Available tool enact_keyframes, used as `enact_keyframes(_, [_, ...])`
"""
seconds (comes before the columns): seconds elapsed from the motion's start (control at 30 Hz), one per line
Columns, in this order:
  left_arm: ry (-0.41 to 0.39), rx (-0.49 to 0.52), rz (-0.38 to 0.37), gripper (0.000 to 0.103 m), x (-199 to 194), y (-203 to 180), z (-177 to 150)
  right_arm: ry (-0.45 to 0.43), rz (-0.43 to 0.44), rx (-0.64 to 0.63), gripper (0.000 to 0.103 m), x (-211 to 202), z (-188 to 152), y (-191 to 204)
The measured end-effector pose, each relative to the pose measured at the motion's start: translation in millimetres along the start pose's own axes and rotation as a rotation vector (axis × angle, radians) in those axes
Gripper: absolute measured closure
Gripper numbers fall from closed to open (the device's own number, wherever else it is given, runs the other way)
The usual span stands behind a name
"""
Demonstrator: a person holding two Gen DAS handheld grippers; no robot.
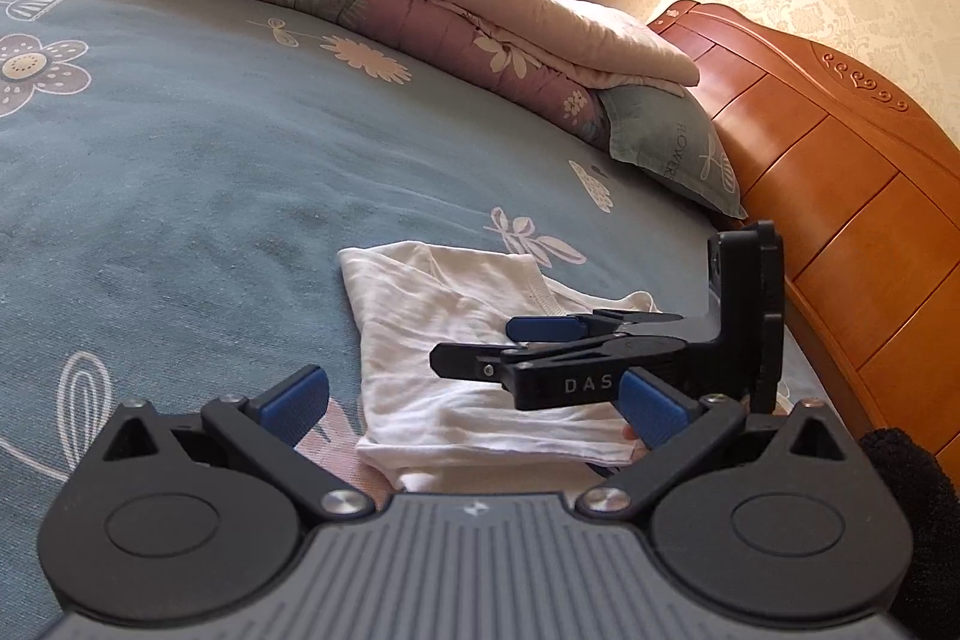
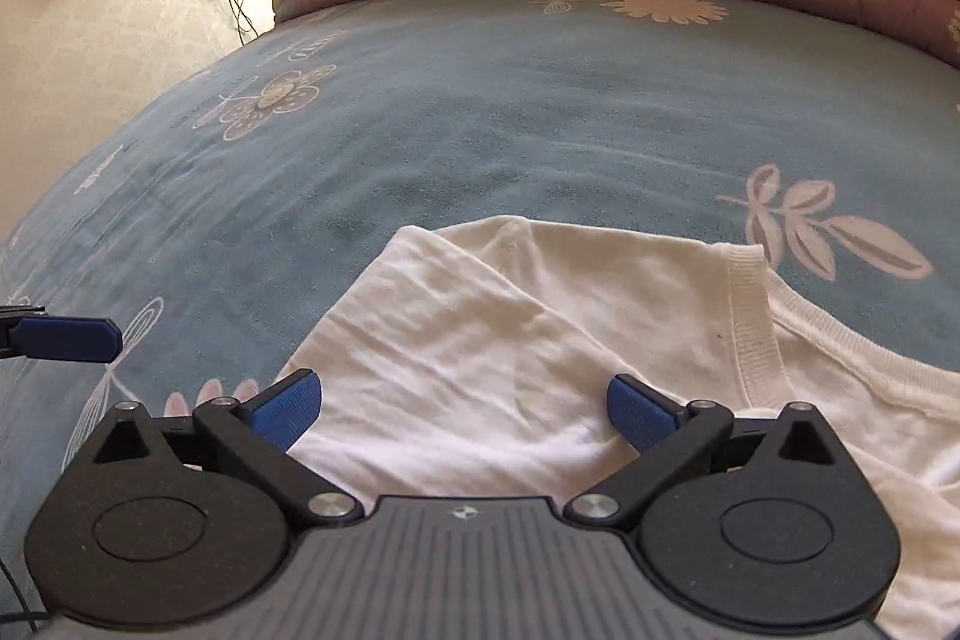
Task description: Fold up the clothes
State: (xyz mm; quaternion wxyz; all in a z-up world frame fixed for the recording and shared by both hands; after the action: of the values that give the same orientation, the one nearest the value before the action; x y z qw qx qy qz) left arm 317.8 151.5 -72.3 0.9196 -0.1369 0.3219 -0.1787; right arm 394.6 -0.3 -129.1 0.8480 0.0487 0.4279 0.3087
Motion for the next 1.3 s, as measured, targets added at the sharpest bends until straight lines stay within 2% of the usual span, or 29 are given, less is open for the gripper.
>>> enact_keyframes(0.1, [-0.011,-0.014,0.0,0.001,-2.4,3.0,1.6,-0.012,-0.014,0.013,0.0,-19.1,-3.1,1.4])
enact_keyframes(0.2, [-0.012,-0.019,0.002,0.001,-3.2,4.0,2.1,0.008,-0.033,-0.031,0.0,-39.7,-25.4,2.3])
enact_keyframes(0.27, [-0.008,-0.016,0.005,0.001,-2.7,3.3,1.5,0.057,-0.081,0.008,0.0,-43.6,-46.4,-9.8])
enact_keyframes(0.37, [-0.004,-0.012,0.003,0.001,-1.2,1.8,0.9,0.05,-0.066,-0.012,0.0,-57.4,-59.7,-12.4])
enact_keyframes(0.43, [-0.003,-0.01,0.005,0.001,-0.3,1.8,0.7,0.052,-0.066,-0.009,0.0,-60.3,-52.7,-11.0])
enact_keyframes(0.53, [0.0,-0.007,0.01,0.001,1.0,2.0,0.3,-0.005,-0.053,-0.004,0.0,-58.7,-26.4,-6.6])
enact_keyframes(0.63, [0.003,-0.008,0.015,0.001,2.5,2.7,-0.5,-0.046,-0.062,-0.002,0.0,-40.1,-2.2,-8.0])
enact_keyframes(0.73, [0.0,-0.014,0.017,0.001,0.8,4.8,-0.1,0.037,-0.098,0.072,0.0,-15.1,-11.8,-25.7])
enact_keyframes(0.8, [-0.004,-0.019,0.018,0.001,-0.8,6.1,0.5,0.017,-0.1,0.049,0.0,-22.3,-21.4,-26.1])
enact_keyframes(0.9, [-0.014,-0.02,0.021,0.001,-4.5,7.0,2.7,0.056,-0.14,0.05,0.0,-31.9,-28.0,-22.8])
enact_keyframes(0.97, [-0.025,-0.018,0.024,0.001,-7.9,6.6,5.1,0.044,-0.142,0.047,0.0,-32.9,-18.9,-16.4])
enact_keyframes(1.03, [-0.037,-0.016,0.025,0.001,-11.5,6.2,7.6,0.013,-0.108,0.047,0.0,-28.1,-4.8,-6.3])
enact_keyframes(1.13, [-0.055,-0.021,0.019,0.001,-15.7,7.4,10.8,0.048,-0.077,0.085,0.0,0.8,2.8,5.7])
enact_keyframes(1.3, [-0.059,-0.027,0.018,0.001,-16.9,8.6,12.2,0.012,-0.139,0.007,0.0,37.3,10.0,21.1])
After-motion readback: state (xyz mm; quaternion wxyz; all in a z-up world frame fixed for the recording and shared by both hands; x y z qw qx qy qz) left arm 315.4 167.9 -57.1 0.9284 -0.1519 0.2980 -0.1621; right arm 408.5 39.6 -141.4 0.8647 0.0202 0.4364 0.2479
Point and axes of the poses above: each gripper's, at about its wrist camera, not at the fingertips, and x roughly the way its jaws point, y to its left, z to its top, the point moved 9 cm from there along x, roughly the way its jaws point, and after that the axes turned 9 degrees about x, right-handed, at the moved point
